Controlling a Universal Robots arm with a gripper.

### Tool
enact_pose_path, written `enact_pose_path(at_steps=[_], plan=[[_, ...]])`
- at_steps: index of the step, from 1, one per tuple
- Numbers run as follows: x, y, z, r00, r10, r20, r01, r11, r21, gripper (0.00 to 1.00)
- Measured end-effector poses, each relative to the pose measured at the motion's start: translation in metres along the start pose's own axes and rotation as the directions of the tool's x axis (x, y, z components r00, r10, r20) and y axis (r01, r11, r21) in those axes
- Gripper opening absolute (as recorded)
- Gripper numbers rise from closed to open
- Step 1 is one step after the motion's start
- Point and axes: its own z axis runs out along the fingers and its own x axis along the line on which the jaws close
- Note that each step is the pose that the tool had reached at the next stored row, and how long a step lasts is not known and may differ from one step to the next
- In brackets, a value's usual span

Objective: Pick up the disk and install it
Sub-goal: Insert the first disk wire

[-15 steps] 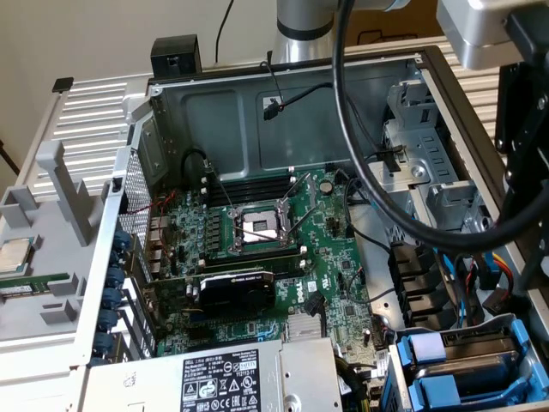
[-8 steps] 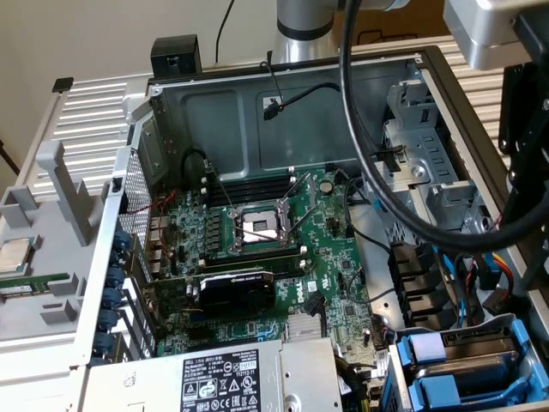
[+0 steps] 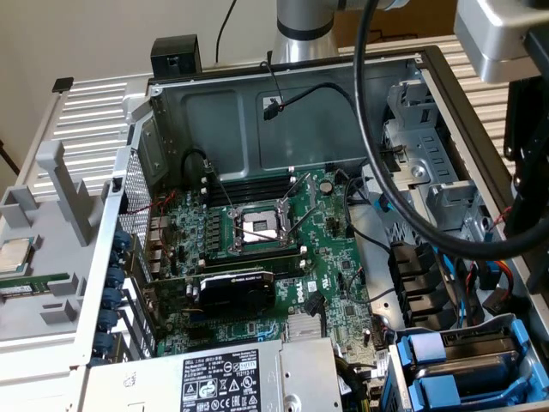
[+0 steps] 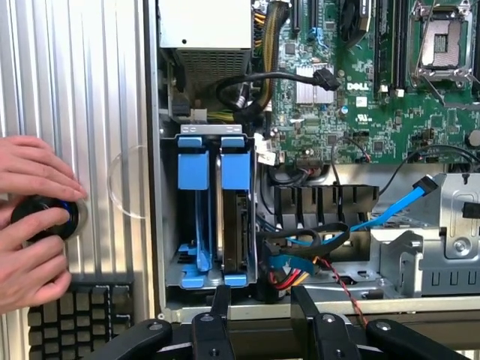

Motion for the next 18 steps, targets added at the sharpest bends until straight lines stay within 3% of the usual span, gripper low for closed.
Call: enact_pose_path(at_steps=[16,18], plan=[[-0.014,-0.0036,0.0267,1.0,0.006,-0.0005,-0.006,0.9998,-0.0163,0.45],[-0.015,-0.0032,0.0298,0.9998,0.019,-0.0017,-0.019,0.9996,-0.0216,0.45]])
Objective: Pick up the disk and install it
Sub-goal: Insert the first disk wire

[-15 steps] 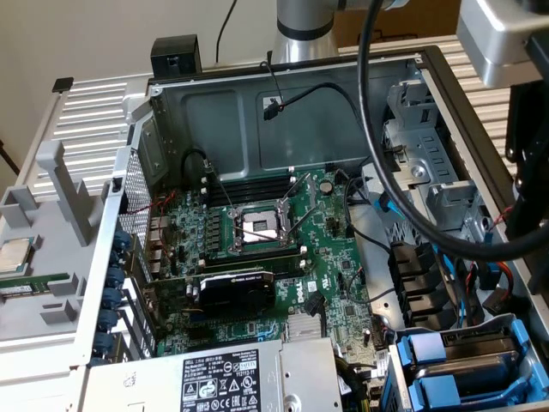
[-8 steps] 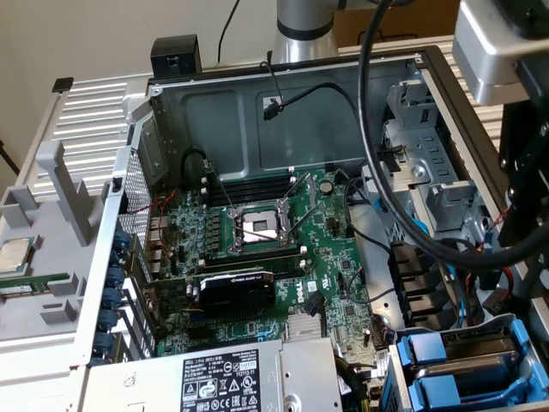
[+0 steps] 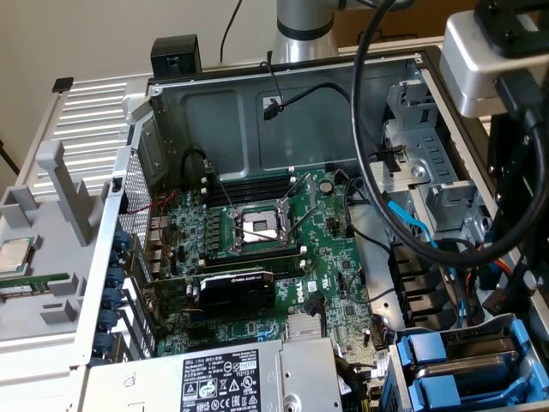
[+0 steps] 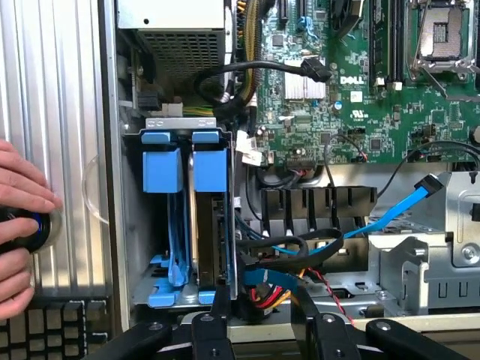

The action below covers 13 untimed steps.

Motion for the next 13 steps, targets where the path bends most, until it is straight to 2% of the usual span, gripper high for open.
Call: enact_pose_path(at_steps=[2,4,8,10,13], plan=[[0.0,0.0001,0.0018,0.9999,0.013,0.001,-0.013,0.9999,-0.0011,0.45],[0.0001,0.0001,0.0029,0.9995,0.03,0.0067,-0.03,0.9995,-0.0011,0.45],[0.0001,0.0003,0.004,0.9982,0.049,0.0348,-0.049,0.9988,-0.0032,0.45],[0.0001,0.0005,0.0043,0.9974,0.055,0.0459,-0.055,0.9985,-0.0051,0.45],[0.0002,0.0007,0.0058,0.9956,0.078,0.0534,-0.077,0.997,-0.0061,0.45]])
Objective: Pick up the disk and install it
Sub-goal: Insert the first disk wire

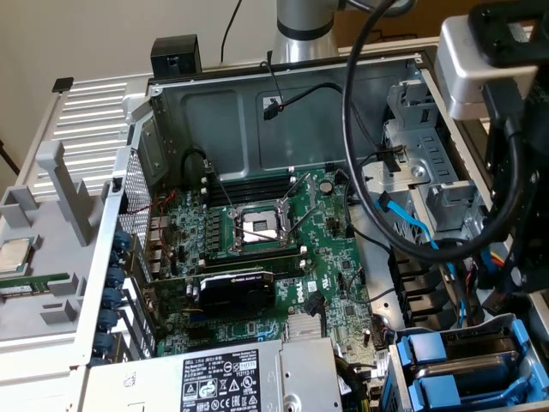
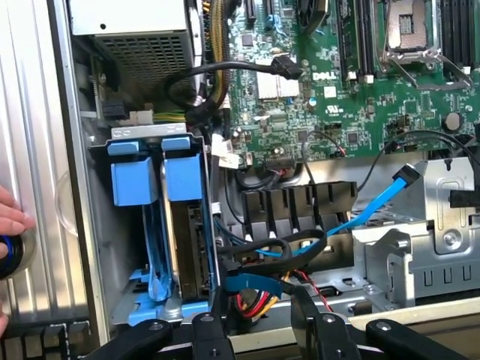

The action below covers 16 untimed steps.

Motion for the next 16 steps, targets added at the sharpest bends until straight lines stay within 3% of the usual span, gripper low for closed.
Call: enact_pose_path(at_steps=[3,12,16], plan=[[0.0002,0.0003,0.0011,0.9996,0.022,0.0144,-0.022,0.9997,-0.0003,0.45],[0.0004,0.0019,0.001,0.9961,0.085,0.0241,-0.084,0.9961,-0.0274,0.45],[0.0004,0.0024,0.0011,0.9932,0.114,0.0246,-0.113,0.9928,-0.04,0.45]])
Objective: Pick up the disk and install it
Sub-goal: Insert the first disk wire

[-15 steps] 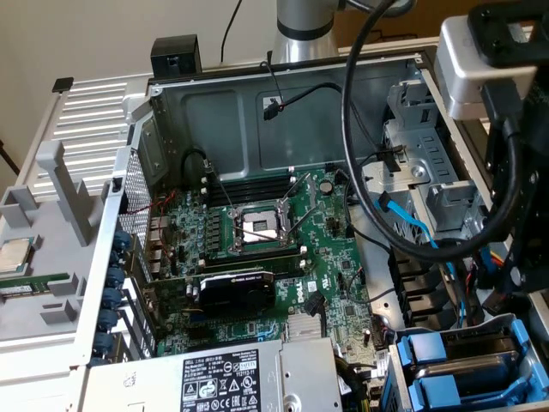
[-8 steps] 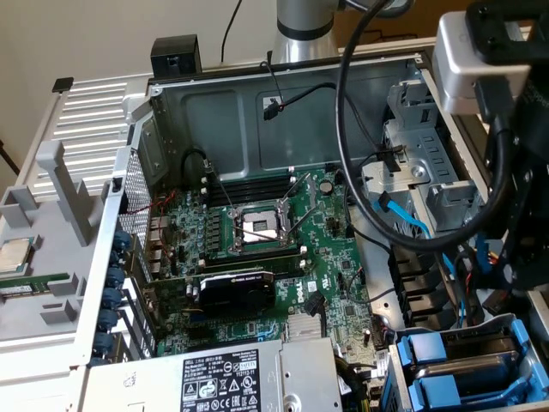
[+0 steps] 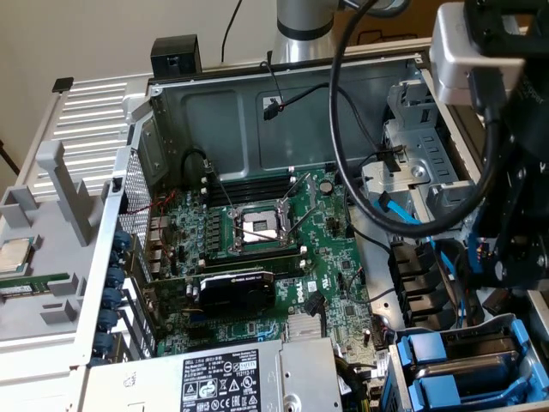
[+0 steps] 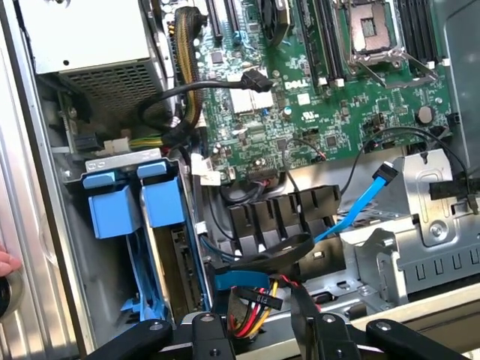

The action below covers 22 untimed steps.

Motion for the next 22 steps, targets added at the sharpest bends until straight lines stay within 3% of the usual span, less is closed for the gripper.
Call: enact_pose_path(at_steps=[3,8,10,17,22], plan=[[0.0001,0.0001,0.0,0.9995,0.031,-0.0024,-0.031,0.9995,-0.006,0.45],[0.0004,0.0002,0.0017,0.9974,0.072,-0.0082,-0.072,0.9971,-0.0232,0.45],[0.0006,0.0004,0.0031,0.9964,0.084,-0.0094,-0.085,0.9961,-0.0263,0.45],[0.0009,0.0012,0.0041,0.9935,0.114,-0.0072,-0.114,0.9932,-0.0241,0.45],[0.001,0.0012,0.0042,0.9817,0.191,-0.0046,-0.191,0.9816,-0.0136,0.45]])
